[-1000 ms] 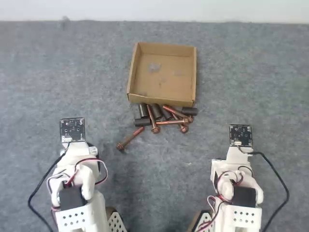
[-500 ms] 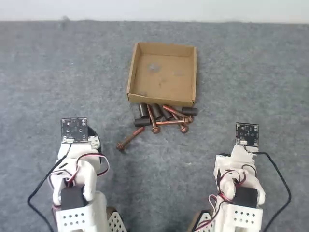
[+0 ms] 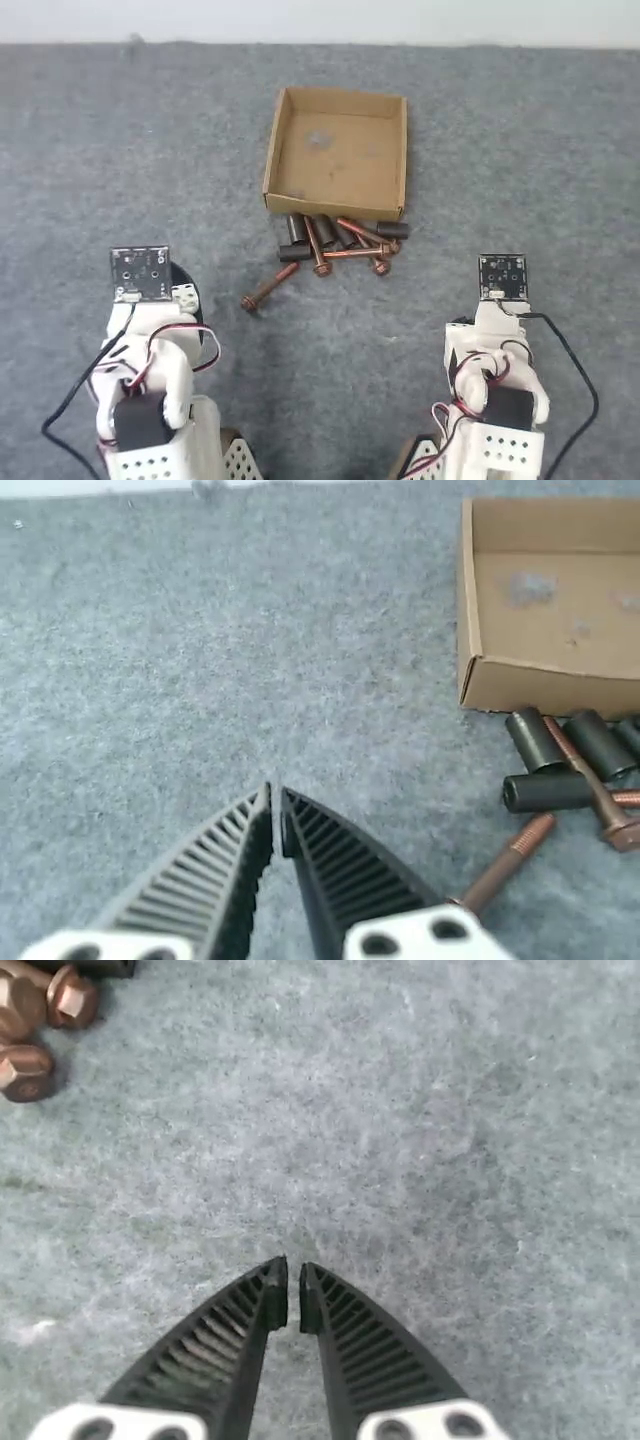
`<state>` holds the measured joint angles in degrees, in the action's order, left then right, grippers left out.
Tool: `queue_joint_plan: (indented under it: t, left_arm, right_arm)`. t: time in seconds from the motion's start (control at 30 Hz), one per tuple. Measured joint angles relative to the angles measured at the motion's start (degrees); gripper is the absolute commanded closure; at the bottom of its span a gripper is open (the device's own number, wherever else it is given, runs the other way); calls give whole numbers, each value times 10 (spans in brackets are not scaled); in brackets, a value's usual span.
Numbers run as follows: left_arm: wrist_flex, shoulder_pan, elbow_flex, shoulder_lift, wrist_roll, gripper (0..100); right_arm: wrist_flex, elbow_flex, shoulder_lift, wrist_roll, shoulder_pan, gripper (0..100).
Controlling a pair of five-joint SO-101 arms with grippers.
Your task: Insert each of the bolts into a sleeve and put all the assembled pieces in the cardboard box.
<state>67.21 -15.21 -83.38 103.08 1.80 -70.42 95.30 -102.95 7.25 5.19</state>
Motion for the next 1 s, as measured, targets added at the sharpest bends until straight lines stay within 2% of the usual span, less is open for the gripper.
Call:
queue_joint_plan:
  t: [0.3, 0.43, 0.57, 0.67, 0.8, 1.0]
  left_arm:
    - [-43, -3, 112, -247, 0, 988]
    - [-81, -5, 119, -345, 0, 988]
    - [-140, -44, 115, -404, -24, 988]
    - [-194, -91, 98, -432, -65, 988]
    - [-236, -153, 96, -461, -85, 988]
    - [-274, -169, 96, -513, -87, 988]
  right_arm:
    - [0, 0, 0, 2, 0, 992]
    - [0, 0, 0, 2, 0, 992]
    - [0, 0, 0, 2, 0, 992]
    - [0, 0, 0, 2, 0, 992]
    - [0, 0, 0, 2, 0, 992]
    - [57, 0, 0, 2, 0, 992]
